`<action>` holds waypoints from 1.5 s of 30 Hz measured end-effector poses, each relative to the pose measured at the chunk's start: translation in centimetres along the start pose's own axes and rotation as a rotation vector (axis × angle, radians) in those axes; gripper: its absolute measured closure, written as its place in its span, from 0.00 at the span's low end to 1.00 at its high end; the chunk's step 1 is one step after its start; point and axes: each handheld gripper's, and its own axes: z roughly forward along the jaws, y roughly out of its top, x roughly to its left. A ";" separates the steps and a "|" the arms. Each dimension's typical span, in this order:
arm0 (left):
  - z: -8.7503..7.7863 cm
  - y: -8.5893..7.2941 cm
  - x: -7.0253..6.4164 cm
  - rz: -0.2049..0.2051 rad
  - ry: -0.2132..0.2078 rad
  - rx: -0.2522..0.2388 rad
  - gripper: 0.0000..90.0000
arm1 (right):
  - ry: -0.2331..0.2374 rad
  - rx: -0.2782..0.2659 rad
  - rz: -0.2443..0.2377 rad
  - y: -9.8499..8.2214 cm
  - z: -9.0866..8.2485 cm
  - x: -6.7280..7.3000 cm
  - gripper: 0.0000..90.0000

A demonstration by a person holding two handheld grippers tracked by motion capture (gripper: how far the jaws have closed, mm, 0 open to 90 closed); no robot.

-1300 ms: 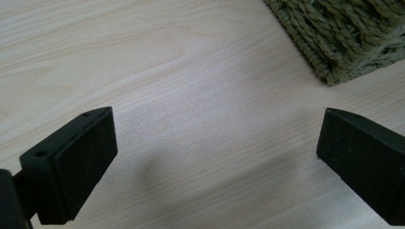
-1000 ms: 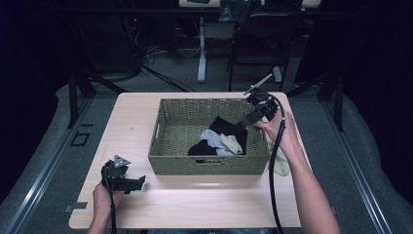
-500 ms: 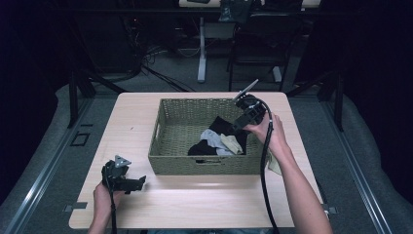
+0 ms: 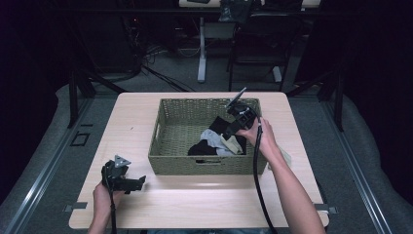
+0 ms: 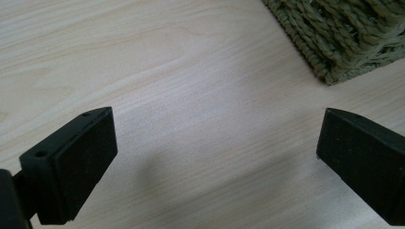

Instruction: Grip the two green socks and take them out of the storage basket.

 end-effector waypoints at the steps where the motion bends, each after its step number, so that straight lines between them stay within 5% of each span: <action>1: 0.0 0.0 0.0 0.000 0.000 0.000 0.00 | 0.000 0.000 0.000 0.0 0.0 0.0 0.16; 14: -0.1 0.0 0.0 0.003 0.000 -0.001 0.00 | -0.022 0.144 0.000 1.0 4.1 0.4 0.39; 17: 0.0 0.0 0.0 0.001 -0.001 -0.001 0.00 | -0.032 0.145 0.025 1.0 5.1 0.2 0.60; 18: -0.1 0.0 0.0 0.001 0.000 0.000 0.00 | -0.035 0.154 0.027 1.0 5.2 0.1 0.60; 20: -0.1 -0.1 0.0 -0.004 0.001 0.000 0.00 | -0.032 0.166 0.027 1.0 5.2 -0.1 0.79; 24: -0.1 0.0 0.0 -0.001 0.002 0.000 0.00 | -0.035 0.148 0.038 0.8 4.2 -0.3 0.87; 36: -0.1 0.0 0.0 0.003 -0.002 0.005 0.00 | -0.049 0.028 0.033 0.6 -1.9 0.2 0.87; 45: 0.0 -0.1 0.0 -0.002 0.006 -0.005 0.00 | -0.041 0.004 0.016 0.9 -5.2 0.2 0.87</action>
